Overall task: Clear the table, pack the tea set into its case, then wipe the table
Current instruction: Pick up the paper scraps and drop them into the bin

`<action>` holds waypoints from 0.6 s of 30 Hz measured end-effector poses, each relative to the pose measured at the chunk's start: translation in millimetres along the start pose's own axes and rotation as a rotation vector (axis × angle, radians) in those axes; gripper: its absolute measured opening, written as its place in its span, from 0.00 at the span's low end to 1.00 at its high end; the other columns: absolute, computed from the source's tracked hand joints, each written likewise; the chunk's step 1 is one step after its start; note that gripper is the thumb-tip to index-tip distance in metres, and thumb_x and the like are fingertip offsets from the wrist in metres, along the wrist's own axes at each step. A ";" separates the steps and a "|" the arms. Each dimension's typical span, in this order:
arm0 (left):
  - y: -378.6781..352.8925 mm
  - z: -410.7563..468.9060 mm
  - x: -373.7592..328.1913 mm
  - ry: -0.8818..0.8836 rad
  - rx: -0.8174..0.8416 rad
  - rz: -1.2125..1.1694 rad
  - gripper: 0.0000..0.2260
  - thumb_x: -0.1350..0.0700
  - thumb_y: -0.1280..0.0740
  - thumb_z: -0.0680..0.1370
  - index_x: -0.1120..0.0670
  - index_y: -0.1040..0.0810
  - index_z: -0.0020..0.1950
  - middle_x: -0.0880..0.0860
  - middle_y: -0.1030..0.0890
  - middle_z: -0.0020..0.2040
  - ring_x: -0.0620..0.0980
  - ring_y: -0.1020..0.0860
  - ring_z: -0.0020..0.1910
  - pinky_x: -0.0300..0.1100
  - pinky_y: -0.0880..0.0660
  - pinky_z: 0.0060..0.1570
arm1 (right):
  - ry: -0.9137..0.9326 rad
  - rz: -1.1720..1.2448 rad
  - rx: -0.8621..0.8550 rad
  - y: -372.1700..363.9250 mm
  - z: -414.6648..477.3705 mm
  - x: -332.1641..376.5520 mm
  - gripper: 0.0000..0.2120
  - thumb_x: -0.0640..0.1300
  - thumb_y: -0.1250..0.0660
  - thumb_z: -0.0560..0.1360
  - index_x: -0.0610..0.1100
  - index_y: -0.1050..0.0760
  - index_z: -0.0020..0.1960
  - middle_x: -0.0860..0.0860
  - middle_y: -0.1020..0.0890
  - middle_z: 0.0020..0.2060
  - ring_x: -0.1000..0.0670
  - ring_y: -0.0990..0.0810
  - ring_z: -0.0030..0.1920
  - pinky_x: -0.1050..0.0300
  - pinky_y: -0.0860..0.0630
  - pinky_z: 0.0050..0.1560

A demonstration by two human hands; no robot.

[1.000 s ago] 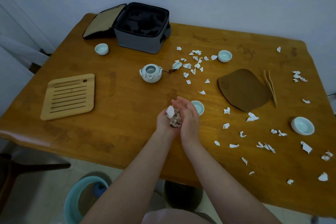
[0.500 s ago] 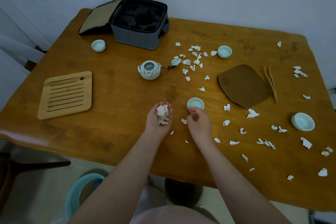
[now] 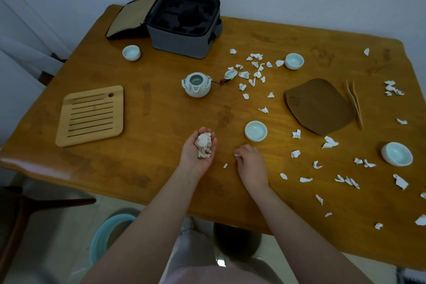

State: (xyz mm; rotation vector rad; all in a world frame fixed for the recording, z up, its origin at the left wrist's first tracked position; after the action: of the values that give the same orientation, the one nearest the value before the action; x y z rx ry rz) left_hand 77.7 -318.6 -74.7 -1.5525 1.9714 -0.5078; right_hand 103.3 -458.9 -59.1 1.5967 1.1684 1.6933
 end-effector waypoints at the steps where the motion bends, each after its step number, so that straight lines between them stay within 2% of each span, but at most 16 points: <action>1: 2.1 0.3 -0.5 0.000 -0.004 0.001 0.12 0.53 0.41 0.82 0.57 0.21 0.48 0.55 0.18 0.43 0.50 0.19 0.43 0.43 0.21 0.46 | 0.008 0.039 0.000 1.1 -0.8 2.9 0.11 0.35 0.35 0.77 0.41 0.18 0.57 0.47 0.18 0.52 0.48 0.22 0.53 0.58 0.27 0.54; 6: 9.7 2.6 -0.6 0.003 -0.029 0.005 0.13 0.53 0.42 0.83 0.57 0.21 0.47 0.54 0.19 0.42 0.49 0.20 0.42 0.41 0.20 0.44 | 0.014 0.133 0.075 -3.2 -12.8 13.7 0.12 0.37 0.35 0.78 0.43 0.19 0.60 0.49 0.18 0.53 0.53 0.22 0.52 0.69 0.33 0.49; 8: 10.6 2.1 0.1 0.002 -0.036 0.012 0.13 0.54 0.43 0.83 0.56 0.21 0.48 0.54 0.19 0.43 0.49 0.20 0.42 0.41 0.21 0.47 | 0.002 0.142 0.103 -7.9 -15.0 14.3 0.12 0.38 0.34 0.78 0.44 0.20 0.60 0.50 0.18 0.52 0.55 0.23 0.50 0.71 0.33 0.48; 12: 12.3 0.2 0.4 -0.001 -0.047 0.010 0.12 0.54 0.43 0.83 0.57 0.21 0.49 0.55 0.20 0.43 0.50 0.21 0.42 0.42 0.24 0.52 | 0.048 0.045 0.160 -16.5 -13.6 16.9 0.08 0.40 0.32 0.77 0.44 0.18 0.55 0.49 0.19 0.49 0.52 0.23 0.48 0.64 0.31 0.46; 18: 19.5 -0.6 -2.2 -0.004 -0.071 0.024 0.12 0.55 0.43 0.83 0.57 0.22 0.49 0.55 0.20 0.43 0.50 0.21 0.42 0.43 0.24 0.50 | 0.199 -0.248 0.214 -23.0 -10.5 27.3 0.10 0.45 0.37 0.80 0.43 0.19 0.54 0.48 0.22 0.50 0.49 0.25 0.52 0.58 0.29 0.49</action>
State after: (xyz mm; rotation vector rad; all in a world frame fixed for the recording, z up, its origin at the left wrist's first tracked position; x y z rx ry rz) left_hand 63.0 -311.5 -85.8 -1.5692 2.0221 -0.4288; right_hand 84.5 -427.2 -64.1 1.3553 1.6226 1.6348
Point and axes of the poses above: each hand's wrist, its own z-axis towards the middle knuckle, its own y-axis out of the back of the hand, x = y × z, the point moved 7 cm from there along z, towards the middle knuckle
